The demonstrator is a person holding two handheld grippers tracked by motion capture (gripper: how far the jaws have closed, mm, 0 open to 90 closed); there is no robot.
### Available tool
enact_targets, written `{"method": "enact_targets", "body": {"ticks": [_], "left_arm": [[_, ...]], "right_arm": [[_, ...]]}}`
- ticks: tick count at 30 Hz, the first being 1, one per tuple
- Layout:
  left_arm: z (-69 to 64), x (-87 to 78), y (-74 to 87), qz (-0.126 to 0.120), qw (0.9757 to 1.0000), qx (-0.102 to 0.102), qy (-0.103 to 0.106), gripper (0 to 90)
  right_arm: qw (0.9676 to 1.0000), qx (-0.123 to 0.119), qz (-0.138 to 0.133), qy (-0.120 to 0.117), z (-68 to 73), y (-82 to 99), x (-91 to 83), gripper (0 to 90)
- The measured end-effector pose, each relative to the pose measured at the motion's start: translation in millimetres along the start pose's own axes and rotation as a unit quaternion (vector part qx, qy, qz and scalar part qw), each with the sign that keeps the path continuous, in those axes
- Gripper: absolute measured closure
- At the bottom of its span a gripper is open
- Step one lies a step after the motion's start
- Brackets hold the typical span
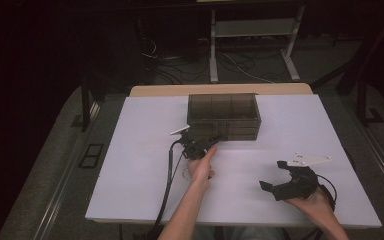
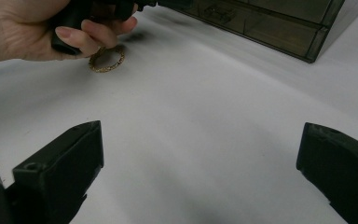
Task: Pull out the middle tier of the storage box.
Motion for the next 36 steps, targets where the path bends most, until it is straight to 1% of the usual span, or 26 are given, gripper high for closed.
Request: {"method": "enact_targets", "body": {"ticks": [1,2,3,5,7,8,12,13,14,15,16,19,23,25,30,34,36], "left_arm": [[0.0,0.0,0.0,0.0,1.0,0.0,0.0,53.5],[2.7,1.2,-0.2,-0.001,1.0,-0.002,-0.004,55.0],[3.4,1.4,-0.2,0.0,1.0,-0.008,-0.005,56.3],[3.9,2.1,-0.6,-0.001,0.9999,-0.011,-0.004,58.8],[4.5,3.1,-1.4,-0.003,0.9999,-0.015,-0.001,61.0],[4.3,3.6,-2.1,-0.003,0.9998,-0.021,0.003,62.1],[4.8,5.5,-2.6,-0.003,0.9997,-0.024,0.002,65.4],[5.1,6.5,-2.8,-0.004,0.9996,-0.028,0.003,65.4],[5.2,8.4,-2.3,-0.001,0.9993,-0.036,0.008,68.0],[5.2,8.4,-2.3,-0.001,0.9993,-0.036,0.008,68.8],[5.4,10.7,-1.9,0.0,0.9991,-0.042,0.013,69.8],[6.0,12.0,-1.2,0.002,0.9989,-0.044,0.014,72.3],[6.6,13.8,-1.3,0.005,0.9982,-0.053,0.025,74.9],[5.6,14.4,-1.9,0.006,0.9981,-0.055,0.029,76.7],[6.2,15.3,-2.9,0.007,0.9978,-0.055,0.035,77.8],[6.9,16.3,-4.9,0.006,0.9964,-0.072,0.045,78.7],[6.6,16.3,-5.2,0.009,0.9964,-0.072,0.045,78.7]], "right_arm": [[1.0,0.0,0.001,0.0,0.1,0.2,0.0,0.0],[1.0,0.001,0.001,0.0,0.2,0.2,0.2,0.0],[1.0,0.0,0.001,-0.001,0.3,0.3,0.3,0.0],[1.0,0.0,0.002,-0.001,0.4,0.4,0.4,0.0],[1.0,0.001,0.002,-0.002,1.0,0.5,0.7,0.0],[1.0,0.001,0.003,-0.002,1.2,0.7,0.9,0.0],[1.0,-0.003,0.003,-0.003,1.2,0.8,1.4,0.0],[1.0,-0.003,0.004,-0.003,1.4,0.8,1.3,0.0],[1.0,-0.004,0.005,-0.005,2.0,1.0,1.4,0.0],[1.0,-0.004,0.005,-0.005,2.0,1.0,1.4,0.0],[1.0,-0.005,0.006,-0.007,3.1,1.2,1.6,0.0],[0.9999,-0.007,0.005,-0.007,3.7,1.1,2.1,0.0],[0.9999,-0.006,0.007,-0.008,4.1,1.5,1.8,0.0],[0.9999,-0.006,0.007,-0.009,4.3,1.6,1.8,0.0],[0.9999,-0.009,0.007,-0.008,4.4,1.6,2.1,0.0],[0.9999,-0.008,0.008,-0.01,5.1,2.2,2.5,0.0],[0.9998,-0.009,0.009,-0.013,5.9,2.4,2.5,0.0]]}}
Point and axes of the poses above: each handheld gripper's, and its own axes: x roughly forward along the jaws, y roughly out of its underside, z roughly to its left, the point moved 9 cm from there along x, roughly forward along the jaws, and after that the axes turned 4 degrees about -y, right-handed, at the moved point
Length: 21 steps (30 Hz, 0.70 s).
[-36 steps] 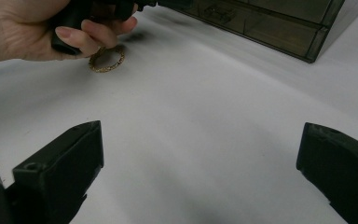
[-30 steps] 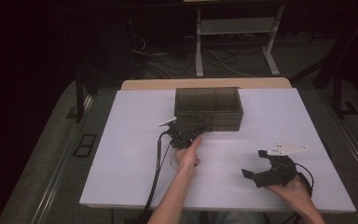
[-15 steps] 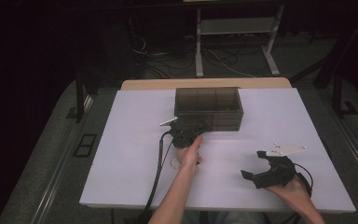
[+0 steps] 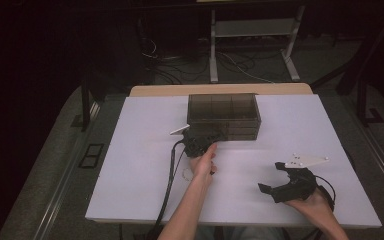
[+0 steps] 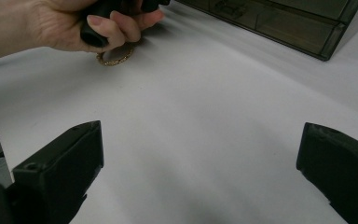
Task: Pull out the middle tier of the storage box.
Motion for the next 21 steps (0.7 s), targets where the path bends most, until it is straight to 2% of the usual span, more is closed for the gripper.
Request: {"method": "enact_targets", "body": {"ticks": [21], "left_arm": [[-0.3,-1.4,2.2,-0.002,0.9999,-0.015,-0.004,81.4]], "right_arm": [[1.0,-0.002,-0.001,-0.002,0.7,-0.4,0.2,0.0]]}}
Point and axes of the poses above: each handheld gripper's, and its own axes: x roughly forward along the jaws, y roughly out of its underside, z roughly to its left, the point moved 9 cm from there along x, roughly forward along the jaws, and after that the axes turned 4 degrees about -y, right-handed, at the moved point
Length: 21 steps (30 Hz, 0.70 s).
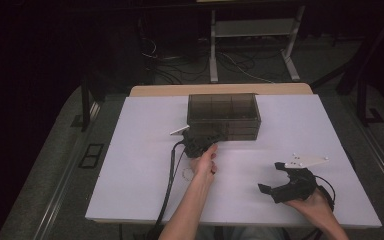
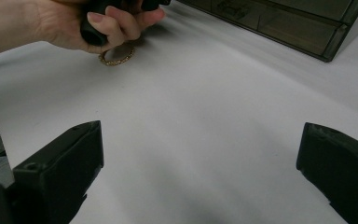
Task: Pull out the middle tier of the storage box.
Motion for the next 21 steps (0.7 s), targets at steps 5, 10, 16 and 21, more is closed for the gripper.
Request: {"method": "enact_targets", "body": {"ticks": [5,10,16,21], "left_arm": [[-0.3,-2.9,3.5,0.002,1.0,0.003,-0.002,81.4],[-1.2,-7.7,10.0,0.003,1.0,0.005,-0.002,81.4],[-1.6,-13.7,17.7,0.008,0.9999,0.01,0.0,81.3],[-1.7,-16.6,20.0,0.011,0.9999,0.01,0.0,81.2]], "right_arm": [[1.0,-0.001,0.0,0.001,0.2,0.1,0.5,0.0],[1.0,-0.001,0.0,0.001,0.1,-0.1,0.1,0.0],[1.0,-0.002,-0.001,0.003,0.4,-0.5,0.3,0.0],[1.0,-0.004,0.0,0.002,0.5,-0.3,0.9,0.0]]}}
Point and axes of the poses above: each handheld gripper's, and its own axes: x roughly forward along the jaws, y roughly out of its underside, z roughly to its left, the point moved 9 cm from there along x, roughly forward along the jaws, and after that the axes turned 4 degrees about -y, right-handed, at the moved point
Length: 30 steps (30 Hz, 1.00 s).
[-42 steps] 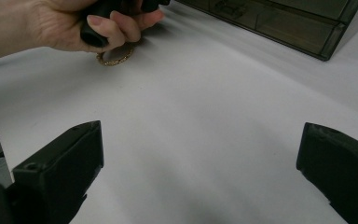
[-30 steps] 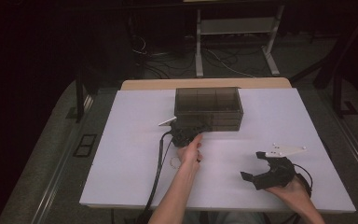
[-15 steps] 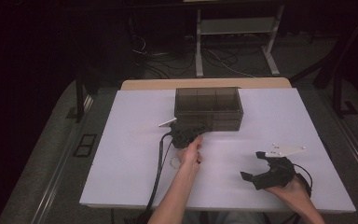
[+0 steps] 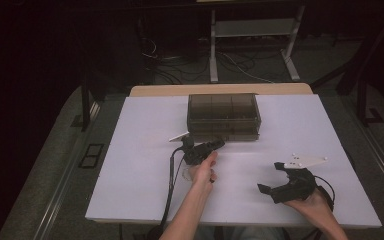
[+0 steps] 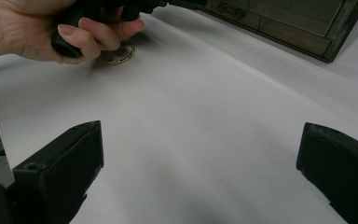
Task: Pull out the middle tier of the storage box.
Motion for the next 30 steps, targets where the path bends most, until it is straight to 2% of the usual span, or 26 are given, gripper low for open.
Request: {"method": "enact_targets", "body": {"ticks": [11,17,20,21,22,25,26,28,29,30], "left_arm": [[0.0,0.2,-0.1,-0.002,1.0,-0.002,0.0,81.0],[-0.4,-1.1,0.2,0.004,1.0,0.009,-0.001,77.6],[-4.1,-3.9,1.2,0.008,0.9995,0.027,-0.011,73.6],[-4.1,-3.9,1.2,0.008,0.9995,0.027,-0.011,73.1],[-3.3,-5.6,2.5,0.013,0.9987,0.044,-0.021,72.9],[-2.7,-6.9,4.8,0.02,0.9977,0.056,-0.031,71.9],[-3.9,-8.2,6.6,0.026,0.9965,0.072,-0.035,70.9],[-7.6,-9.6,8.8,0.032,0.9952,0.088,-0.028,67.4],[-7.6,-9.6,8.8,0.032,0.9952,0.088,-0.028,66.9],[-10.5,-11.4,11.6,0.038,0.9925,0.112,-0.03,66.6]], "right_arm": [[1.0,0.002,0.002,-0.001,0.7,0.5,0.4,0.0],[1.0,-0.001,0.001,0.0,0.3,0.3,0.3,0.0],[1.0,0.0,0.002,0.002,-0.4,0.4,0.2,0.0],[1.0,0.0,0.002,0.002,-0.8,0.5,0.1,0.0],[1.0,0.001,0.001,0.003,-1.2,0.4,-0.2,0.0],[1.0,0.004,0.0,0.004,-1.9,0.6,-1.3,0.0],[1.0,0.004,-0.001,0.005,-2.7,0.6,-1.7,0.0],[1.0,0.005,-0.001,0.006,-3.5,0.8,-1.9,0.0],[1.0,0.005,-0.001,0.006,-3.5,0.8,-1.9,0.0],[1.0,0.008,0.0,0.006,-3.7,1.0,-2.3,0.0]]}}
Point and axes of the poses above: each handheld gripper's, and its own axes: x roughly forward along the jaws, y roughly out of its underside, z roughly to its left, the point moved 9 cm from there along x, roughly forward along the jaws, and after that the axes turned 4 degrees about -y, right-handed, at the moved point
